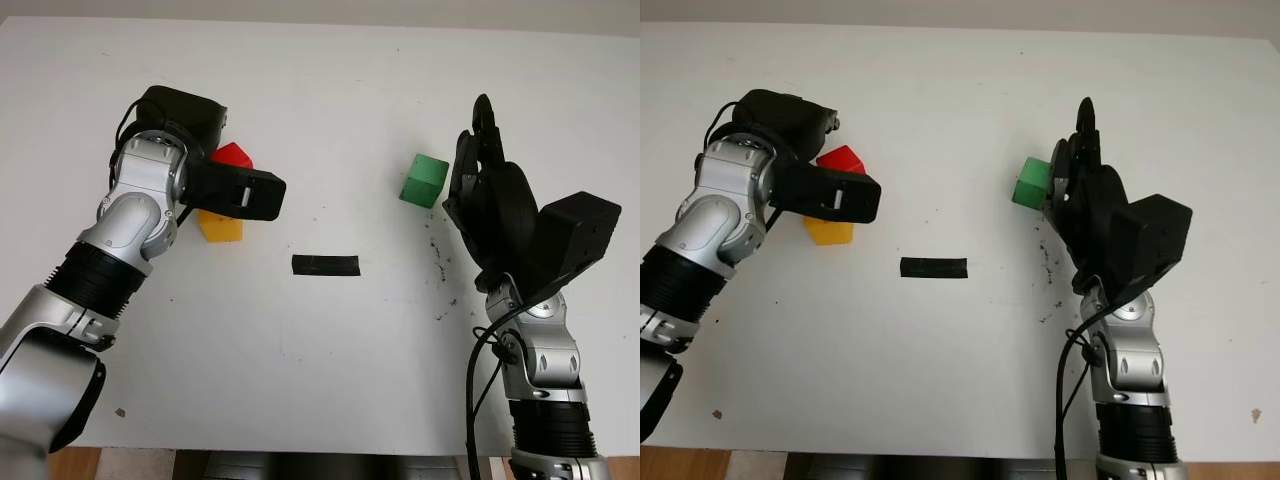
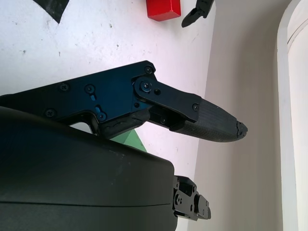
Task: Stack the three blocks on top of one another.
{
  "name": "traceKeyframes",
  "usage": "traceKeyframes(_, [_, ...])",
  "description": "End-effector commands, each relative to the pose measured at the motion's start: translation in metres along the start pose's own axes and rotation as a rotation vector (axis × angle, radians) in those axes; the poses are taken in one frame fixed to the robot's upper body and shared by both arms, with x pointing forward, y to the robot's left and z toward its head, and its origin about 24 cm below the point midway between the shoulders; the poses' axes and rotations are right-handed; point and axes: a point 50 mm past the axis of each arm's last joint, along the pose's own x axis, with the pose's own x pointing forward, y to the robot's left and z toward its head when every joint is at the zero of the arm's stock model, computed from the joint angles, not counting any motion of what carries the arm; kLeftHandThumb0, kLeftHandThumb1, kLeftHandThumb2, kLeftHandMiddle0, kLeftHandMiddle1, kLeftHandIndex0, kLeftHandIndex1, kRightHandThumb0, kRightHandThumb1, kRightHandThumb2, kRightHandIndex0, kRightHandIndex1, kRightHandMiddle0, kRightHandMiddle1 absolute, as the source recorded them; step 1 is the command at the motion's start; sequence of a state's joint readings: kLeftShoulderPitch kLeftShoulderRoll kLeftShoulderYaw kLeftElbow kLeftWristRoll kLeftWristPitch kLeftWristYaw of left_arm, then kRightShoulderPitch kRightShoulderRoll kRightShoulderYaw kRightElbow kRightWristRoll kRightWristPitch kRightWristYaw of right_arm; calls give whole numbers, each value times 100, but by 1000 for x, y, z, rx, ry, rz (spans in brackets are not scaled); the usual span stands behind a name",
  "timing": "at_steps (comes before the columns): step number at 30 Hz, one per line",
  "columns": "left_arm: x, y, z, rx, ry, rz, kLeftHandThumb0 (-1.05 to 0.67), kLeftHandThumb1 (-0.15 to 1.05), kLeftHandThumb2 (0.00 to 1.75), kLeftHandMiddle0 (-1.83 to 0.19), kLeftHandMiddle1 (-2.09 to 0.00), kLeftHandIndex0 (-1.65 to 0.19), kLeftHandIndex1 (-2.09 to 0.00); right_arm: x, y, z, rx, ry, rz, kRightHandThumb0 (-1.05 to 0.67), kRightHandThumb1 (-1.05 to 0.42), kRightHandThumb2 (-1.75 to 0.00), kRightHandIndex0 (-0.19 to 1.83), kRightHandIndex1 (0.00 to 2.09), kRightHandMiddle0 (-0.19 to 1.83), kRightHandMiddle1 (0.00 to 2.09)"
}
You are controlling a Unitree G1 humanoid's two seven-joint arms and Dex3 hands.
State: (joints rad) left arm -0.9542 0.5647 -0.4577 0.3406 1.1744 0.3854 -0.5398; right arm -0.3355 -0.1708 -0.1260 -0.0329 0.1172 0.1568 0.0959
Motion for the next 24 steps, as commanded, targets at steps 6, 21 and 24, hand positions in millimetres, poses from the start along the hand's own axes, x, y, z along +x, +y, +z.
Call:
traceKeyframes(6, [1,-4,3,7,23,2,-96,105,34,-7,-3,-2,-79,-3,-1,4,-9,-23,-8,-69,-105,-77,-19,0,-19,0])
traceKeyframes(21, [6,-9,5,-101,-58,98,-33,103,5,-38,-6,-30,-93,-4,-2,3,6,-21,-25,-69,-105,-77,-19,0,-19,0])
traceKeyframes(24, [7,-9,5,-97,-73,97,-30,102,5,-40,-7,-28,-101,-4,-2,3,7,-18,-19,-68,-105,-77,-19,0,-19,0])
